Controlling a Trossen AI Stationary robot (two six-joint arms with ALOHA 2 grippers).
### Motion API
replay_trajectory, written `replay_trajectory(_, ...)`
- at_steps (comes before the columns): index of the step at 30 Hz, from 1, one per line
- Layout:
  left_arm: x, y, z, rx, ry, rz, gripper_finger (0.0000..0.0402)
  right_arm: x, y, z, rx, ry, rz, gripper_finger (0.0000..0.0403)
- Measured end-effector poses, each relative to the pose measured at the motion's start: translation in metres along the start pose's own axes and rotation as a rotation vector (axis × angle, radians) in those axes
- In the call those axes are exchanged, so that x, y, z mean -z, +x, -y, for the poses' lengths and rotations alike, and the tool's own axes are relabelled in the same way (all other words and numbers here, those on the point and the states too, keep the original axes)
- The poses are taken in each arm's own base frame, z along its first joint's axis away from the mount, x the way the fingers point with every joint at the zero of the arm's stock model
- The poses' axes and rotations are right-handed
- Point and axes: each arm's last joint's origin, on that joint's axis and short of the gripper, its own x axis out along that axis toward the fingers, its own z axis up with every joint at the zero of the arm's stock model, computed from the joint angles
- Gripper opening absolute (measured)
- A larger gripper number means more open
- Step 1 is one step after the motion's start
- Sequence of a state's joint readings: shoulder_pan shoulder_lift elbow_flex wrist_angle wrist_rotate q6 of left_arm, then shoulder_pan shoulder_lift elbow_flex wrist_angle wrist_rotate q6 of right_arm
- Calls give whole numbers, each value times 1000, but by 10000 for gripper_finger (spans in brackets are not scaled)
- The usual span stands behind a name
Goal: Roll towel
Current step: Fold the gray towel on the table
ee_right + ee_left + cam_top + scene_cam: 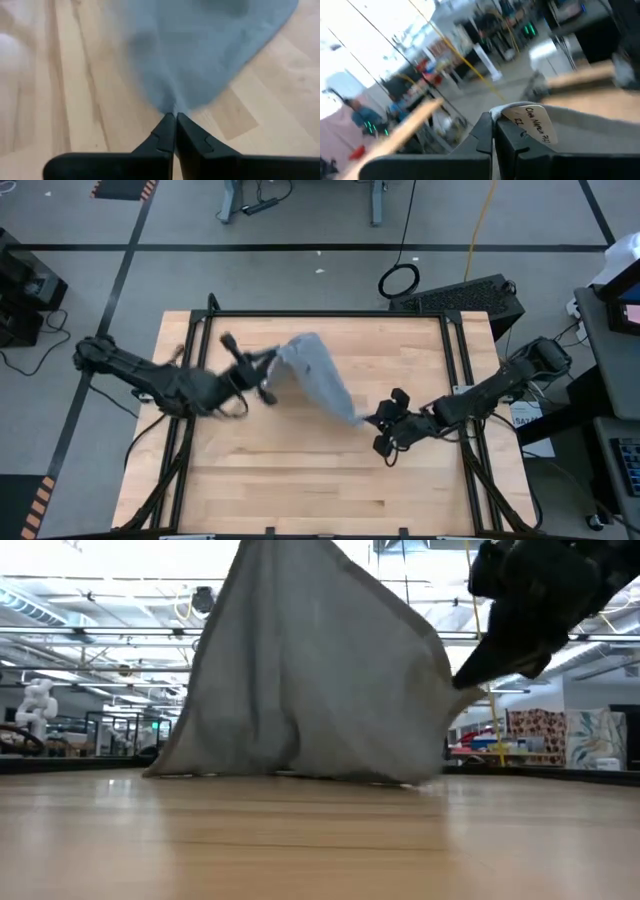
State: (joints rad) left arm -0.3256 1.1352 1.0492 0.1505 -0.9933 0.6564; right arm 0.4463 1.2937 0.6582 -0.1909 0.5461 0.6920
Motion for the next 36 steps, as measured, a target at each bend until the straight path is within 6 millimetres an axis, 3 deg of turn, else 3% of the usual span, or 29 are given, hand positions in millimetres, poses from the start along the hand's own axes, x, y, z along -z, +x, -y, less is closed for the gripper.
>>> replay_trajectory(4, -3, 13, -35, -69, 16, 121, 3, -11, -9, 0, -41, 6, 73, 4)
replay_trajectory(9, 4, 28, -74, -150, -19, 219, 3, -54, -13, 0, 26, 24, 462, 4)
replay_trajectory(12, 15, 40, -85, -162, -63, 204, 3, -77, -13, 6, 57, 11, 625, 4)
replay_trajectory(15, 29, 49, -88, -144, -73, 116, 3, -86, -10, 15, 99, 11, 664, 4)
replay_trajectory(21, 45, 54, -82, -71, -93, -17, 3, -63, 2, 17, 59, 43, 443, 4)
replay_trajectory(25, 42, 51, -76, -6, -117, 15, 3, -48, 9, 9, -69, 98, 299, 4)
replay_trajectory(30, 41, 50, -74, 45, -128, 40, 2, -41, 14, -5, -191, 148, 259, 10)
replay_trajectory(36, 46, 51, -68, 118, -158, 0, 2, -18, 19, 8, -30, 176, 56, 75)
